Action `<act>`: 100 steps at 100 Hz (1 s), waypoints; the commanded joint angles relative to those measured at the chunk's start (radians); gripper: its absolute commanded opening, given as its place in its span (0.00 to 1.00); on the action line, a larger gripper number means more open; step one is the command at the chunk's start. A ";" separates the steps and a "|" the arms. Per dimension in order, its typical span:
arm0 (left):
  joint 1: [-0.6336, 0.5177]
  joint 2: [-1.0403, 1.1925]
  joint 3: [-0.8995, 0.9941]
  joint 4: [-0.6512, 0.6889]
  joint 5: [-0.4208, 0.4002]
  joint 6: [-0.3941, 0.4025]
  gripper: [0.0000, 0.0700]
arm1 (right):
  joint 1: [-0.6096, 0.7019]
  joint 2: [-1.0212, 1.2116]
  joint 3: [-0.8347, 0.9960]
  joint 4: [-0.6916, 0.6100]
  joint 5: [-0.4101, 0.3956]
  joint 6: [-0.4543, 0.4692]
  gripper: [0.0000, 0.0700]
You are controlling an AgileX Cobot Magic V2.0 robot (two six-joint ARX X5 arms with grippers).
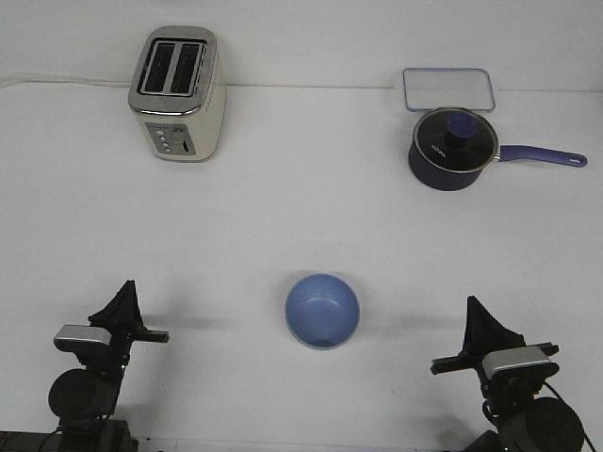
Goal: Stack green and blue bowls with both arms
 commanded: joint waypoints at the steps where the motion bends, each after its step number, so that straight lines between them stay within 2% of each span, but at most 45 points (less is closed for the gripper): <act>1: 0.002 -0.001 -0.019 0.010 0.002 -0.002 0.02 | -0.055 0.002 -0.024 0.050 -0.018 -0.116 0.00; 9: 0.002 -0.001 -0.019 0.010 0.002 -0.002 0.02 | -0.173 0.000 -0.074 0.122 -0.109 -0.181 0.00; 24: 0.002 -0.001 -0.019 0.010 0.002 -0.002 0.02 | -0.395 0.000 -0.194 0.209 -0.362 -0.263 0.00; 33: 0.002 -0.001 -0.019 0.010 0.002 -0.002 0.02 | -0.471 -0.016 -0.271 0.224 -0.445 -0.317 0.00; 51: 0.002 -0.001 -0.019 0.010 0.002 -0.002 0.02 | -0.522 -0.127 -0.389 0.225 -0.454 -0.322 0.00; 61: 0.002 -0.001 -0.019 0.010 0.002 -0.002 0.02 | -0.527 -0.122 -0.435 0.268 -0.456 -0.319 0.00; 100: 0.002 -0.001 -0.019 0.013 0.002 -0.002 0.02 | -0.525 -0.122 -0.433 0.287 -0.458 -0.312 0.00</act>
